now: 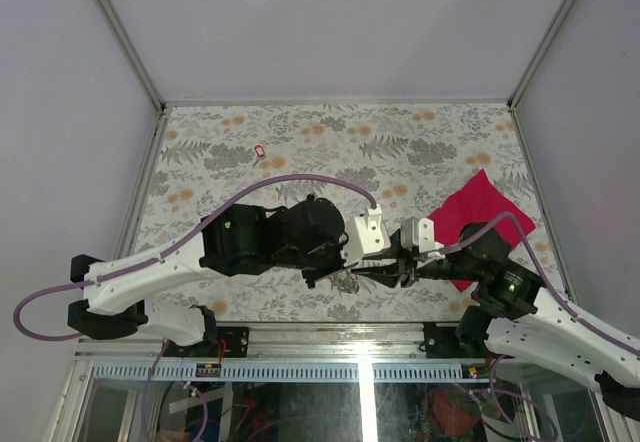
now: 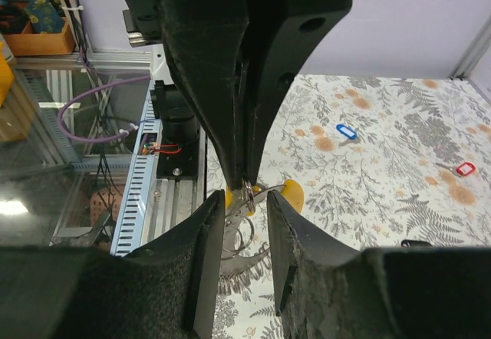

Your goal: Put the keys on the keyring

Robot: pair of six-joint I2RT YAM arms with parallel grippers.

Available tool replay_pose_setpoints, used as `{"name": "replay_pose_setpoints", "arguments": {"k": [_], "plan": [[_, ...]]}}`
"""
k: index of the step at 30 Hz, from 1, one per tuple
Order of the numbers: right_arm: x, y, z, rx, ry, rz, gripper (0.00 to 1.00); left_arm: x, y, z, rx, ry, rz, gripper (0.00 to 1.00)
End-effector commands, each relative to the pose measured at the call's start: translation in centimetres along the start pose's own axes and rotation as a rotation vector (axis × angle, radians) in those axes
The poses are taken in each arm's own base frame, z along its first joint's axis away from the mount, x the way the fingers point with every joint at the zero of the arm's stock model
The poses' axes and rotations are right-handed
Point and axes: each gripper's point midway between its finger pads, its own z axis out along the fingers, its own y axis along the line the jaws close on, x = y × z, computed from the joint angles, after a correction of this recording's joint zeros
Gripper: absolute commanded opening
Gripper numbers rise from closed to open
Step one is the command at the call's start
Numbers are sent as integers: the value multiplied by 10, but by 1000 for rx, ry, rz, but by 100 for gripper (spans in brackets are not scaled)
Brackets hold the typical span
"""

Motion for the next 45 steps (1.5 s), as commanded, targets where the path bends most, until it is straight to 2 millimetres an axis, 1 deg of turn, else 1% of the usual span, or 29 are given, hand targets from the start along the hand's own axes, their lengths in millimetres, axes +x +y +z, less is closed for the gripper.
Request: {"name": "replay_pose_setpoints", "arguments": {"k": [1,10,15,20,30,31,32,34,37,39,41,45], "plan": [[-21,6,6,-56,-89,-38,35,-12,-1,-12,-6,-54,28,0],[-16,2,11,-50,-70,-45,33,-14,-6,-11,24,-70,45,0],[-10,2,12,-54,-48,-37,28,-14,-8,-12,29,-74,47,0],[-8,3,12,-57,-41,-33,22,-16,-8,-14,28,-87,47,0],[-7,5,17,-80,-47,-22,22,-19,-10,-15,32,-100,50,0],[-8,5,17,-85,-48,-20,21,-19,-10,-14,32,-100,51,0],[-7,6,18,-89,-47,-18,18,-20,-10,-14,32,-101,52,0],[-8,7,19,-98,-48,-14,8,-20,-10,-13,33,-101,52,0],[-12,7,18,-97,-55,-15,2,-19,-10,-13,31,-98,52,0],[-16,7,16,-91,-66,-18,0,-19,-10,-14,29,-103,52,0],[-23,7,13,-84,-84,-24,0,-20,-9,-16,26,-117,50,3],[-34,9,7,-77,-108,-35,0,-25,-10,-23,30,-183,45,15]]}}
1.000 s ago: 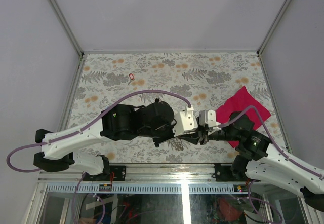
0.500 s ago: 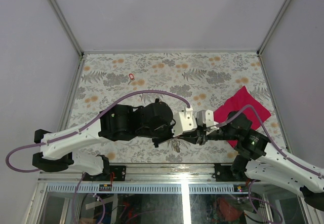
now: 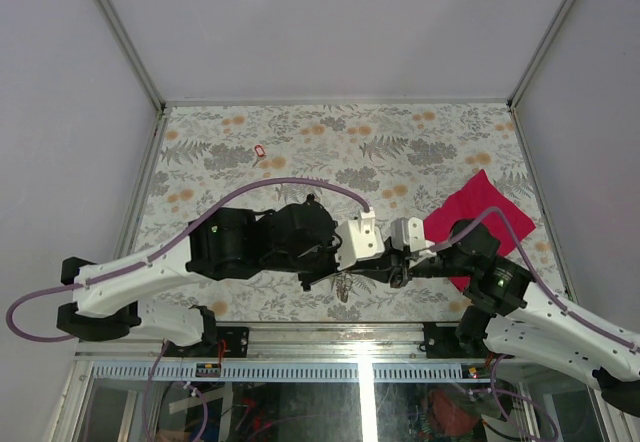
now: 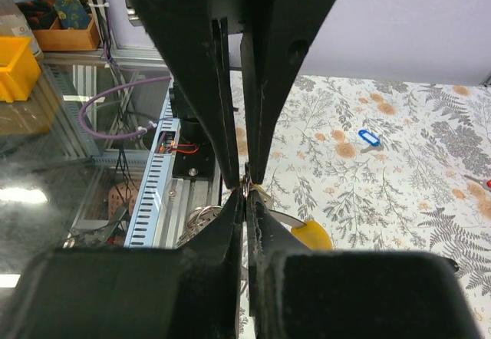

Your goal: Put the keys on the keyring

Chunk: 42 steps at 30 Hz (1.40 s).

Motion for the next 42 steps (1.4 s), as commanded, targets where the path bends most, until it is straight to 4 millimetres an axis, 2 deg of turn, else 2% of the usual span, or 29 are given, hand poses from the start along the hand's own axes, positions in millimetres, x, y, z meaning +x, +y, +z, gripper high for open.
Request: {"name": "replay_pose_setpoints", "arguments": {"k": [1,4,16,33,35,42], "plan": [[-42,3,-8,7,-106,-55,0,-24,-5,-16,16,-159,14,17],[-49,7,-12,-4,-121,-59,0,-29,-9,-22,39,-233,14,21],[-70,20,-17,-52,-184,-59,0,-56,-19,-44,77,-549,10,24],[-86,29,-21,-94,-215,-65,0,-52,-25,-35,114,-511,49,22],[-88,29,-22,-94,-217,-67,0,-52,-25,-35,114,-508,49,20],[-89,29,-23,-89,-219,-68,0,-53,-27,-35,128,-509,56,1]]}}
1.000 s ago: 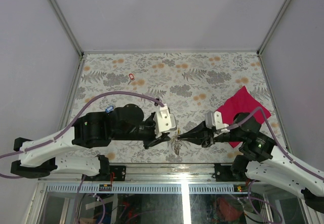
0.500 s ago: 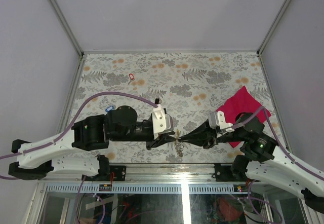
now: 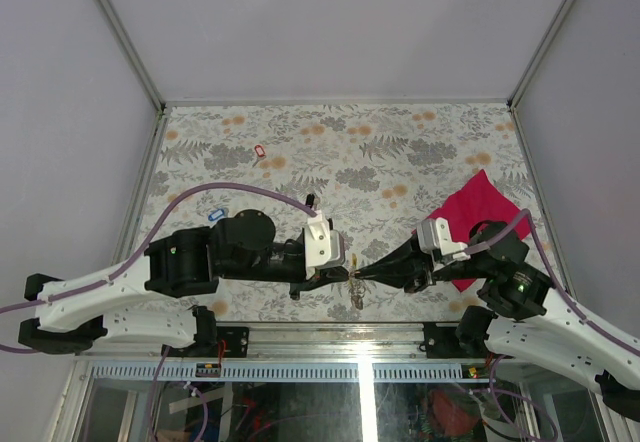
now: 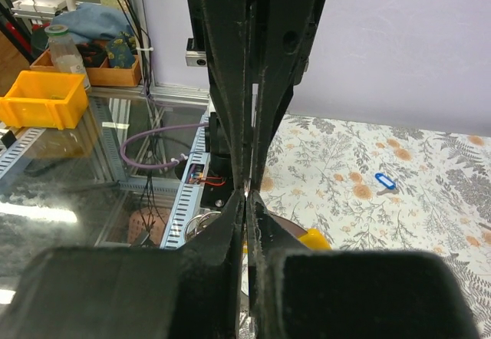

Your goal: Put the keys on the keyring

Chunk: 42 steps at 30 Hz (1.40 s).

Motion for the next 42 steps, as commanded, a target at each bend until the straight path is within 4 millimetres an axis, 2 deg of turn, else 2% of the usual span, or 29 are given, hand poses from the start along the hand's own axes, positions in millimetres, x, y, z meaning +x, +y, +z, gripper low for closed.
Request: {"name": "replay_pose_setpoints", "arguments": {"k": [1,9,29,31,33,37,42], "plan": [[-43,4,-3,-9,-108,-75,0,-19,-3,1,14,-60,23,0],[-55,5,-5,4,-174,-69,0,-21,-3,-2,10,-72,16,0],[-80,-11,-1,71,-416,-37,0,-53,-7,0,26,-296,-12,0],[-80,-11,-1,73,-416,-37,0,-56,-7,-2,23,-311,-13,1],[-78,-11,-2,74,-404,-43,0,-58,-5,-6,11,-326,-14,7],[-77,-7,-4,63,-379,-60,0,-64,-2,-18,-13,-364,-17,12],[-77,-1,-4,35,-369,-59,0,-69,-1,-32,-32,-431,-20,14]]}}
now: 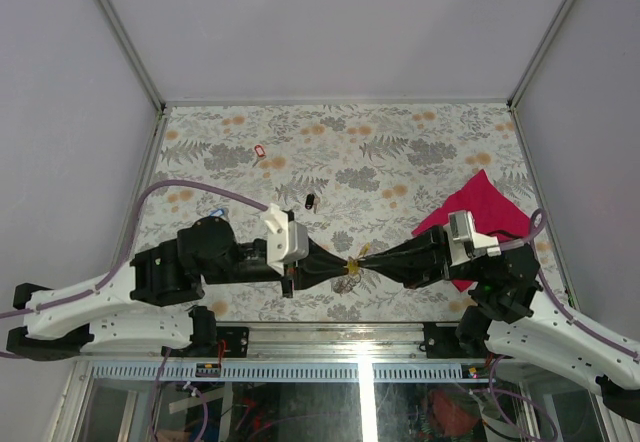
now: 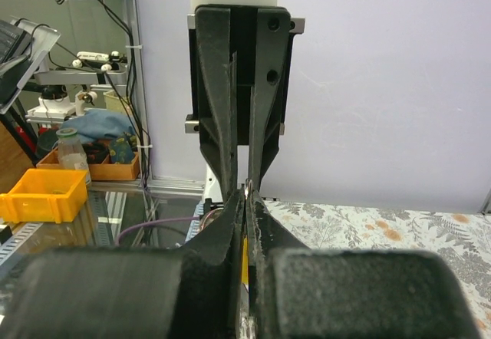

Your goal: Put the keys on the keyring

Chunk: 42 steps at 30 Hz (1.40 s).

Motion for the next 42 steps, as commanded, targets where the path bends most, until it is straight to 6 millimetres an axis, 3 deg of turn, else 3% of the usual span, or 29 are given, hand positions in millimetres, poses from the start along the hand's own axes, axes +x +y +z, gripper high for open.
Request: {"name": "replay_pose_setpoints", "arguments": {"k": [1,12,33,42], "plan": [[-31,9,2,-37,-76,-63,0,-36,2,-12,-27,-165,4,15],[-33,19,6,-106,-72,-43,0,-37,-3,-4,9,-181,0,21],[-50,25,5,-120,-121,-62,0,-20,-12,12,72,-111,1,24],[-45,24,4,-114,-104,-57,0,-19,-12,14,78,-109,3,22]]}}
